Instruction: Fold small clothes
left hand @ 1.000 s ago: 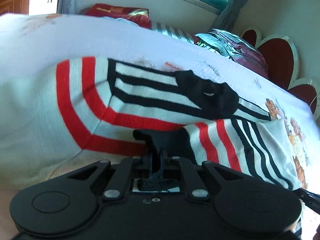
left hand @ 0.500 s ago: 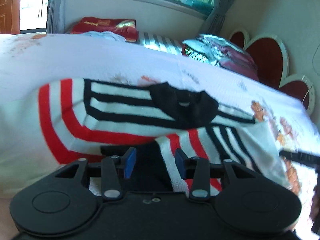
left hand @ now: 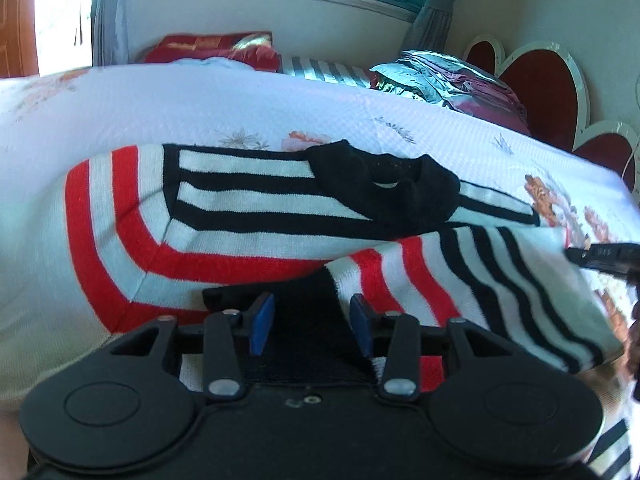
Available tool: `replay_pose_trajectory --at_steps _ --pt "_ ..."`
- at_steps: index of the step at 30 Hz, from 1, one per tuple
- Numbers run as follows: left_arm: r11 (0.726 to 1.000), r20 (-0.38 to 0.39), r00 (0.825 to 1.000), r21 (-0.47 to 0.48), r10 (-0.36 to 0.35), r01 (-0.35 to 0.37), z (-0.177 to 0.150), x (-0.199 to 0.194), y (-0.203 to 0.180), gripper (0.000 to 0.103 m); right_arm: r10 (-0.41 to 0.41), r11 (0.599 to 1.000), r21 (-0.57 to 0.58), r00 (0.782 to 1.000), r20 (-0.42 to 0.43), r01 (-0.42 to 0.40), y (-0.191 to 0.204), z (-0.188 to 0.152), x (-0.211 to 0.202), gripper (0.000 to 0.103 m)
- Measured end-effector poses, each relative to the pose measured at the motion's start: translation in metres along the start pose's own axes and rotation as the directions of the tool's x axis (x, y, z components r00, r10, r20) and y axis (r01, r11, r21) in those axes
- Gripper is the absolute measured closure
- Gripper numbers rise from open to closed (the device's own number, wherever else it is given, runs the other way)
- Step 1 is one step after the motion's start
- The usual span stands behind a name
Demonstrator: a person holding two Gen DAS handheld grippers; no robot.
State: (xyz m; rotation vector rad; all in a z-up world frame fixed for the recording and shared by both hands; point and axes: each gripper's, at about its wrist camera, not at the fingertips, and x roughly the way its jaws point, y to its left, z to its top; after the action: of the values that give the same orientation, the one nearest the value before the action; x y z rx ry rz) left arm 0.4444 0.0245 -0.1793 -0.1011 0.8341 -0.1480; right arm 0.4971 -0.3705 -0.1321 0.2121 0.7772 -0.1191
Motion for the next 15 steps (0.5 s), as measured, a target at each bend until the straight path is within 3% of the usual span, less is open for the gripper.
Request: replay_pose_trajectory --at_steps 3,5,7,8,15 --pt "1.0 -0.01 1.0 0.003 0.002 -0.002 0.004 -0.004 -0.003 0.059 0.0 0.999 -0.05 0.999 0.032 0.001 0.008 0.004 -0.016 0.094" --pt "0.999 -0.006 1.0 -0.037 -0.015 0.015 0.006 -0.01 0.002 0.044 0.017 0.998 -0.053 0.999 0.045 -0.014 0.012 0.005 -0.031 0.086" --pt "0.998 0.016 1.0 -0.06 -0.01 0.011 0.008 -0.021 0.006 0.036 0.063 0.997 -0.056 0.996 0.065 -0.059 0.02 0.001 -0.05 0.07" --pt "0.998 0.027 1.0 -0.058 0.002 -0.001 0.008 -0.026 0.008 0.034 0.083 0.995 -0.068 0.994 0.068 -0.078 0.026 -0.002 -0.059 0.067" --pt "0.989 0.023 0.998 -0.134 0.062 -0.058 0.005 -0.059 0.048 0.032 0.234 0.95 -0.212 0.972 0.004 -0.228 0.099 -0.042 -0.093 0.065"
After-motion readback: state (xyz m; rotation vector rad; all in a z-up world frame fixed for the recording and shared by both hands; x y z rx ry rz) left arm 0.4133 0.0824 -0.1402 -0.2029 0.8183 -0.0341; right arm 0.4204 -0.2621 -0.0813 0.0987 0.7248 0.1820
